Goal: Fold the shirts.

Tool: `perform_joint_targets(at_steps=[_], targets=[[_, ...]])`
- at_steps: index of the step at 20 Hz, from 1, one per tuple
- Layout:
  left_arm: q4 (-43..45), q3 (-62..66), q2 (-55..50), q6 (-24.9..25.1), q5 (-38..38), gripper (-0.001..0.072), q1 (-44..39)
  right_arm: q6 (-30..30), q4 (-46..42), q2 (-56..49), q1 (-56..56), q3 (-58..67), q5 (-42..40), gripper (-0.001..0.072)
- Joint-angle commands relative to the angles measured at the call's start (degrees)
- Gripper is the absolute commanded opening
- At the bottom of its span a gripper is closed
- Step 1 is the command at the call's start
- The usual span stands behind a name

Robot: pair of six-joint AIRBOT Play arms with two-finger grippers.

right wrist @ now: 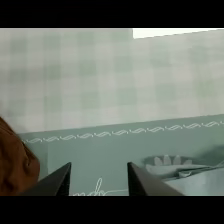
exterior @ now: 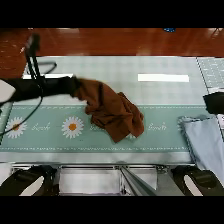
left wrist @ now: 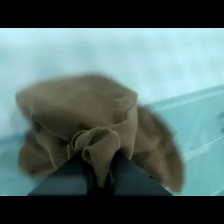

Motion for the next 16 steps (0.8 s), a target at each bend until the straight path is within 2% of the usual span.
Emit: perform_joint_targets(at_steps=[1,2,3,4,7,9,12,13,14,16], targets=[[-0.1,-15.6,-0.6,0.8,-1.6,0.0027,7.1,0.1,3.9,-3.6,0.0,-6.6,-0.9,0.0402],[-0.1,-16.7,-1.4,0.9,-1.9,0.0149,8.9,0.1,5.3,-5.6,0.0,-9.3,-2.3,0.0401],[0.9,-16.6,-2.3,1.9,-2.5,0.0481,10.8,0.6,7.0,-7.6,0.0,-11.6,-3.9,0.0401],[2.6,-15.3,-2.9,2.6,-3.7,0.0508,12.8,0.1,8.9,-9.7,0.0,-13.2,-5.7,0.0401],[7.2,-5.1,-3.0,2.5,-12.2,0.0507,23.1,-3.4,8.0,-16.1,-2.5,-8.5,-6.9,0.0402],[7.2,2.1,-2.3,2.5,-16.9,0.0507,32.2,-6.4,7.6,-16.6,-10.8,-1.4,-7.1,0.0402],[2.6,0.2,0.2,-0.6,-17.4,0.0507,42.4,-4.3,6.6,-14.4,-28.4,0.0,-8.3,0.0402],[0.1,-4.0,0.3,-0.5,-19.0,0.0507,42.8,-4.4,10.3,-13.7,-32.9,-3.0,-8.3,0.0402],[-1.4,-8.5,-0.2,-0.4,-20.7,0.0507,41.9,-7.2,16.2,-13.0,-35.8,-7.7,-8.7,0.0402],[-3.2,-17.3,-1.7,1.7,-21.7,0.0507,38.6,-16.2,28.2,-13.1,-36.6,-17.3,-8.9,0.0402]])
